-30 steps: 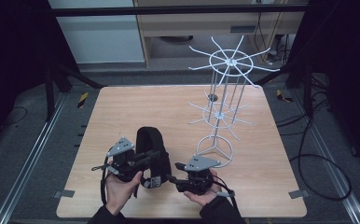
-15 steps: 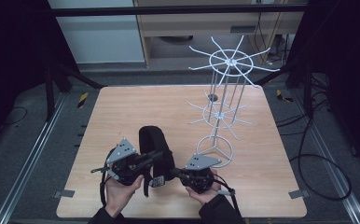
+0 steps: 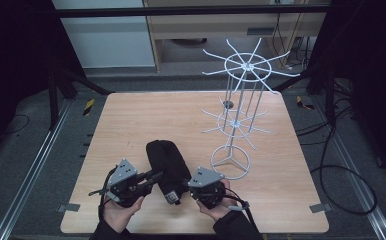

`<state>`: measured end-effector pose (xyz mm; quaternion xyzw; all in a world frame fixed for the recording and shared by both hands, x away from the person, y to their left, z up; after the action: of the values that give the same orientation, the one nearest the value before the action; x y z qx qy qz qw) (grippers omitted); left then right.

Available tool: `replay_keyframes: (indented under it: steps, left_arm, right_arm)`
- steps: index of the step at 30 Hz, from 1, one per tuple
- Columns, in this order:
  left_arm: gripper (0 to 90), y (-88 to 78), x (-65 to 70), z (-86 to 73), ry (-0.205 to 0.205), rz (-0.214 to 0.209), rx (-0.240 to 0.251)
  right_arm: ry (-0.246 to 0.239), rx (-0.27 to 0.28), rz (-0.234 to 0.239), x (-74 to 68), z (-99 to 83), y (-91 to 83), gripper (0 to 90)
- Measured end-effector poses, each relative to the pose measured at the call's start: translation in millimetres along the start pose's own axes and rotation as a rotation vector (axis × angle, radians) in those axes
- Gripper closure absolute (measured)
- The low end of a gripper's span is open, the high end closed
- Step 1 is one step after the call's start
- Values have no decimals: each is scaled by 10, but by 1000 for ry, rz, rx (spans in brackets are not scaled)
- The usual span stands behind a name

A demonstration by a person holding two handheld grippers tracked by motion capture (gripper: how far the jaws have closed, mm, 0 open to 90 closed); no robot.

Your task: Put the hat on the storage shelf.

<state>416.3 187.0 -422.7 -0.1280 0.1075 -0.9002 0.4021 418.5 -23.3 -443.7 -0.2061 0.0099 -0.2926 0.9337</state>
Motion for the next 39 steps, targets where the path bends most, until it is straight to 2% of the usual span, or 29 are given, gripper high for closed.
replay_keyframes:
  steps: [4, 7, 8, 13, 14, 15, 17, 18, 22, 25, 26, 28, 31, 32, 34, 35, 39]
  left_arm:
    - [703, -55, -99, -71, -13, 29, -5]
    - [675, -121, -198, -135, -4, 74, -12]
    - [649, -151, -266, -185, -1, 105, -23]
    - [582, -237, -499, -347, -7, 201, -77]
    - [569, -263, -544, -368, -13, 224, -76]
    - [547, -263, -544, -368, -13, 224, -76]
    - [517, -358, -654, -377, -36, 271, -53]
    - [503, -428, -715, -357, -51, 301, -27]
    - [494, -496, -785, -333, -64, 322, -4]
    - [490, -496, -826, -345, -69, 333, -9]
    - [488, -488, -837, -351, -73, 334, -13]
    - [475, -479, -848, -355, -78, 336, -16]
    - [463, -477, -864, -337, -86, 337, -8]
    - [461, -477, -864, -337, -86, 337, -8]
    - [461, -468, -862, -312, -90, 334, -5]
    - [461, -449, -849, -287, -86, 330, -3]
    - [461, -378, -801, -222, -68, 312, -9]
  right_arm:
    - [0, -9, 16, -67, 36, 80, 893]
    - [-4, -7, 33, -130, 98, 183, 890]
    - [-4, -7, 41, -174, 128, 248, 889]
    - [-1, 3, 53, -293, 194, 447, 889]
    - [-5, 1, 51, -319, 198, 492, 888]
    - [-5, 1, 51, -319, 198, 492, 888]
    - [-8, -9, 62, -381, 193, 601, 888]
    - [-7, -19, 69, -421, 184, 671, 888]
    - [-18, -49, 73, -510, 157, 805, 888]
    - [-27, -58, 51, -575, 123, 906, 886]
    - [-15, -56, 52, -578, 127, 907, 880]
    - [12, -38, 62, -570, 147, 879, 783]
    - [26, 1, 64, -529, 187, 774, 689]
    - [26, 1, 64, -529, 187, 774, 689]
    - [37, 42, 32, -430, 216, 630, 634]
    - [55, 63, 3, -311, 213, 492, 605]
    - [104, 73, -64, -58, 123, 243, 568]
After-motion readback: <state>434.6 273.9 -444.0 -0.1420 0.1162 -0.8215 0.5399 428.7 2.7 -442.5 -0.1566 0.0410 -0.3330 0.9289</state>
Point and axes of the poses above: each handheld gripper's, and its own axes: y roughly forward along the jaws, z roughly out of its top, x roughly to its right, the point moved 3 cm from there along y, roughly forward along the jaws, and after that the axes turned 10 degrees about x, right-handed, at the moved point
